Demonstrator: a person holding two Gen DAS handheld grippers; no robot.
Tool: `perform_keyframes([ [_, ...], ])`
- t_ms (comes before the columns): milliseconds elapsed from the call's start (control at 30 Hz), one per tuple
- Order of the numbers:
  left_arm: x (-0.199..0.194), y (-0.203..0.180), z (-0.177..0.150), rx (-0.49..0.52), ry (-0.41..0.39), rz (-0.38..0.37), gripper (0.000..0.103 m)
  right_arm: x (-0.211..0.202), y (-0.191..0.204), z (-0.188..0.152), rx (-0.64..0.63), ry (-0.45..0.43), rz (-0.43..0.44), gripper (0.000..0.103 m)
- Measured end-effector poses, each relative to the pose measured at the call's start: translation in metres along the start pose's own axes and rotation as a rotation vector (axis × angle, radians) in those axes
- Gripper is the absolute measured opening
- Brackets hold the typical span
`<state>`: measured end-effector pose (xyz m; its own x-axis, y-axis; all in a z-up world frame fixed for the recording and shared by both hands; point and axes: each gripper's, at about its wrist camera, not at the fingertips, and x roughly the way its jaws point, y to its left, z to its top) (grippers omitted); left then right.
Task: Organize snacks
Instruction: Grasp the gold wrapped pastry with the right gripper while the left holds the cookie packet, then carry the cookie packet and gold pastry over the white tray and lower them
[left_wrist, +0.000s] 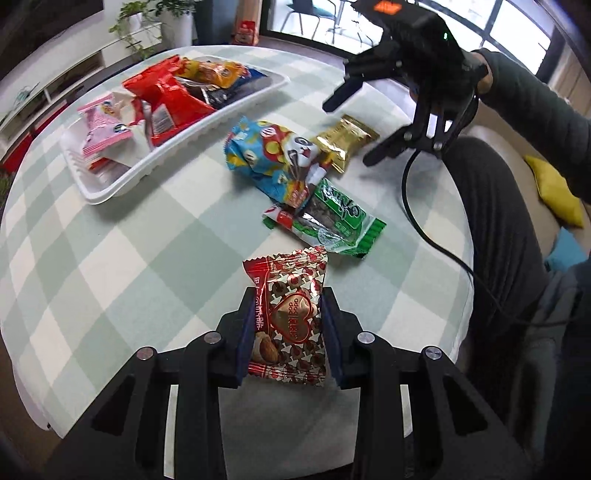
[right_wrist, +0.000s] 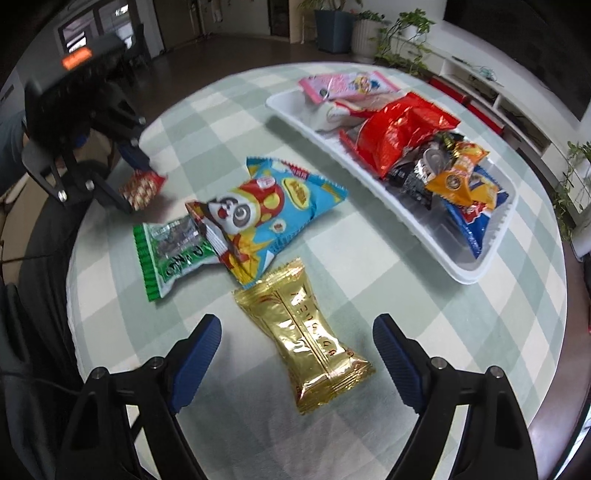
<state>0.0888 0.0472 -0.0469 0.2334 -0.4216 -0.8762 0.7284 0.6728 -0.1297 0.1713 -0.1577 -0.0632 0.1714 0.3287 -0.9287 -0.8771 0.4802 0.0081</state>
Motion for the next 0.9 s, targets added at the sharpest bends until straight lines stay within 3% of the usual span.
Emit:
perform_keyframes([
  [133,-0.006,-0.003,-0.008,-0.025,-0.02,-0.011,0.03,0.018,-0.001,0.001,-0.051,0.095,0.012,0.076],
  [333,-0.005,-0.006,-0.01,-0.049,-0.041,-0.025,0.03,0.022,-0.009,0.004,-0.049,0.101,0.05,0.075],
  [400,-0.004,-0.005,-0.009,-0.057,-0.048,-0.029,0.03,0.02,-0.012,0.005,-0.041,0.104,0.048,0.068],
  [567,-0.005,-0.005,-0.011,-0.074,-0.061,-0.023,0.03,0.015,-0.013,0.003,-0.029,0.1,0.032,0.04],
  [633,-0.005,-0.006,-0.011,-0.082,-0.066,-0.02,0.03,0.013,-0.006,-0.001,-0.036,0.093,0.021,0.034],
  [800,-0.01,-0.007,-0.012,-0.1,-0.095,-0.015,0.03,0.008,0.012,-0.01,-0.021,0.056,-0.01,0.033],
  [900,-0.016,-0.007,-0.013,-0.124,-0.123,-0.014,0.03,-0.005,0.017,-0.019,0.027,-0.016,-0.018,0.033],
])
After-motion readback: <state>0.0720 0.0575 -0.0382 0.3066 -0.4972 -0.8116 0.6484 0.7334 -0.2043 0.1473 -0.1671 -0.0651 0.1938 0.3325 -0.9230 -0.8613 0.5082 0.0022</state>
